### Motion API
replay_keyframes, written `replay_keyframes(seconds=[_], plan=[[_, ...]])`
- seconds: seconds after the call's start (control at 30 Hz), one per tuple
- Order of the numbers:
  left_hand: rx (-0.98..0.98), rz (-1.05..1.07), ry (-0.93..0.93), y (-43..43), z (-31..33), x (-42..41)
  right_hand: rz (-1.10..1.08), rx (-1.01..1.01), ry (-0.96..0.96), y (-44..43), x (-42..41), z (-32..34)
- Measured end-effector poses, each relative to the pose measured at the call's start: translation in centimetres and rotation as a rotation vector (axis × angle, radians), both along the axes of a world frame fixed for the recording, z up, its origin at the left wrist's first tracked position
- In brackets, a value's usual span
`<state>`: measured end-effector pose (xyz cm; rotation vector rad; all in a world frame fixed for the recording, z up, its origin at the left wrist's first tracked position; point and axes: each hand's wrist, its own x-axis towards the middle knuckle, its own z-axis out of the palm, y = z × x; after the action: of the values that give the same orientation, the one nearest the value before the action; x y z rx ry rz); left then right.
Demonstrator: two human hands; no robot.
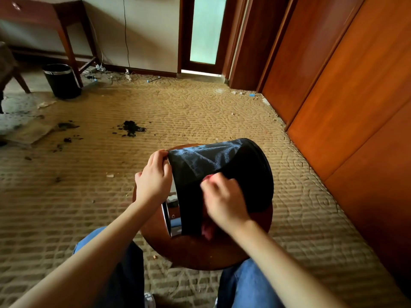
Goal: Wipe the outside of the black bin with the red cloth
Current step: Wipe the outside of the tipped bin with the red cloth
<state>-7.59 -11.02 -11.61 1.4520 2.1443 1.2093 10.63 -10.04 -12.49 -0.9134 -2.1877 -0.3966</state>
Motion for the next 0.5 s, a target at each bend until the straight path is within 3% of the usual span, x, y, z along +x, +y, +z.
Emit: replay_keyframes(seconds=[0.13, 0.2, 0.5], plan=[[0.021, 0.017, -0.062, 0.3, 0.2, 0.1, -0.357, -0.102, 0.124, 4.5, 4.6, 0.7], [0.046, 0.022, -0.089, 0.3, 0.2, 0.2, -0.402, -0.108, 0.152, 4.4, 3.9, 0.8], [0.050, 0.029, -0.096, 0.2, 0.2, 0.0, 0.117, -0.073, -0.027, -2.2, -5.6, 0.4]])
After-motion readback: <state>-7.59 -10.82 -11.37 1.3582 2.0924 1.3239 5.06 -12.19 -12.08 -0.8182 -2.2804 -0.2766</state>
